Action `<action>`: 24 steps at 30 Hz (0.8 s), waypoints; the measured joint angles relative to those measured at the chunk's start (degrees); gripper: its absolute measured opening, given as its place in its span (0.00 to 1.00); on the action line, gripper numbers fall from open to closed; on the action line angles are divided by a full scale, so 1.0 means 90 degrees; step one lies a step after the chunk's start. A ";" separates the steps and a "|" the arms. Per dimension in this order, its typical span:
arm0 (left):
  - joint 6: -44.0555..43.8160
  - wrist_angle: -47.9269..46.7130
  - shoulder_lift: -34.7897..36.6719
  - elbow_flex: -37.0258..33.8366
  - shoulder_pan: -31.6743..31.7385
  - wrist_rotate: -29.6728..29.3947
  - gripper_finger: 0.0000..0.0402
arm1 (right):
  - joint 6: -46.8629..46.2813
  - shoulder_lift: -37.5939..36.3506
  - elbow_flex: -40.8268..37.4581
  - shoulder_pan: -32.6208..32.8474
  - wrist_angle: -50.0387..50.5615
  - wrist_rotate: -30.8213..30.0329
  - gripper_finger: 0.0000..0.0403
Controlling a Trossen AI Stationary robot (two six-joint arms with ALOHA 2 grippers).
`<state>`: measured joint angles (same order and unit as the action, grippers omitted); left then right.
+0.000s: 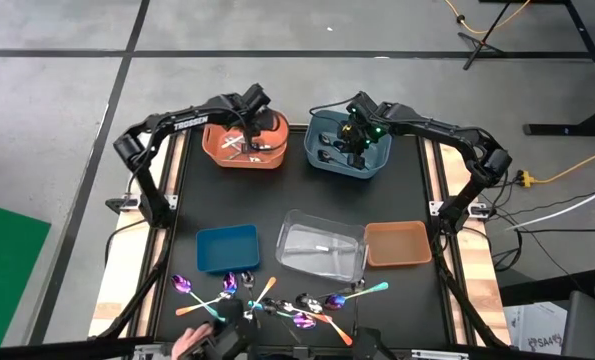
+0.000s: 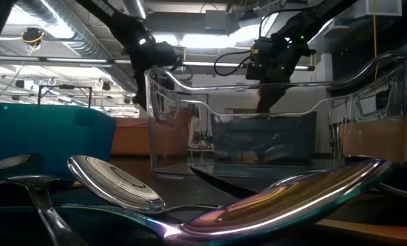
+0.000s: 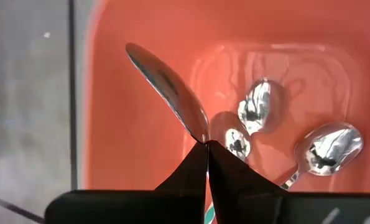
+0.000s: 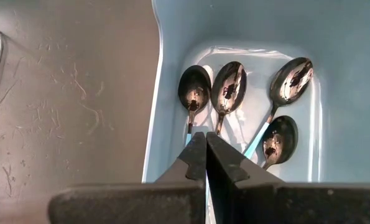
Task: Sort silverware by color (type)
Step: Put the white patterned spoon into the orange bin
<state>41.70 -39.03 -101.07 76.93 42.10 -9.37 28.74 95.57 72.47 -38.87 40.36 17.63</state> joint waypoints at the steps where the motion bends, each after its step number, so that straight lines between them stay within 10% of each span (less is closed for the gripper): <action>1: 0.0101 0.0000 -0.0084 0.0000 0.0018 0.0029 0.00 | 0.0001 0.0000 0.0000 0.0000 0.0000 -0.0001 0.00; 24: 0.0594 0.0012 -0.0742 -0.0005 0.0047 -0.0038 0.03 | -0.0001 0.0000 0.0000 0.0000 -0.0002 -0.0002 0.00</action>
<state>47.05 -38.92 -107.74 76.88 42.52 -9.72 28.73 95.57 72.47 -38.87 40.34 17.61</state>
